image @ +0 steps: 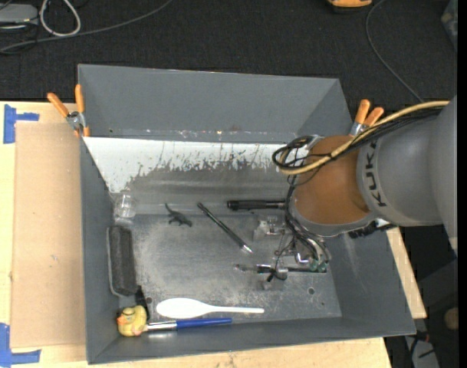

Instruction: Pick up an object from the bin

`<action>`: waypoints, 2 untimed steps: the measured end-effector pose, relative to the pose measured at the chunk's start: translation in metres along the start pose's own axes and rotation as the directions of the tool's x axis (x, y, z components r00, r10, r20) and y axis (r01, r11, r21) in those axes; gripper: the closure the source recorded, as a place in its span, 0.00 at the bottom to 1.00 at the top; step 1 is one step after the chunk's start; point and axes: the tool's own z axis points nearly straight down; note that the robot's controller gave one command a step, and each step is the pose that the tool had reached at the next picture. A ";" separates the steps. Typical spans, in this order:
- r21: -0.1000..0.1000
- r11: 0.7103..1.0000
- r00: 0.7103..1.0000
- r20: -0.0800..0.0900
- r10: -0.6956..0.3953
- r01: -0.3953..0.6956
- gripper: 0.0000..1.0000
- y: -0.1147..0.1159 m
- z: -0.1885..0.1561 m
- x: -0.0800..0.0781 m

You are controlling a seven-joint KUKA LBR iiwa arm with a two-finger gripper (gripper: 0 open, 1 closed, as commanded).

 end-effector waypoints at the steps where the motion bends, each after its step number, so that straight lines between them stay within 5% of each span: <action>1: -0.001 1.000 1.000 0.000 0.025 -0.025 0.00 -0.001 0.005 0.000; 2: -0.001 1.000 1.000 0.001 0.007 -0.007 1.00 0.001 0.002 0.000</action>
Offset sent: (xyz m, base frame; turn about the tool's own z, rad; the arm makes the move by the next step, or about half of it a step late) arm -0.0002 0.0000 -0.0018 0.0067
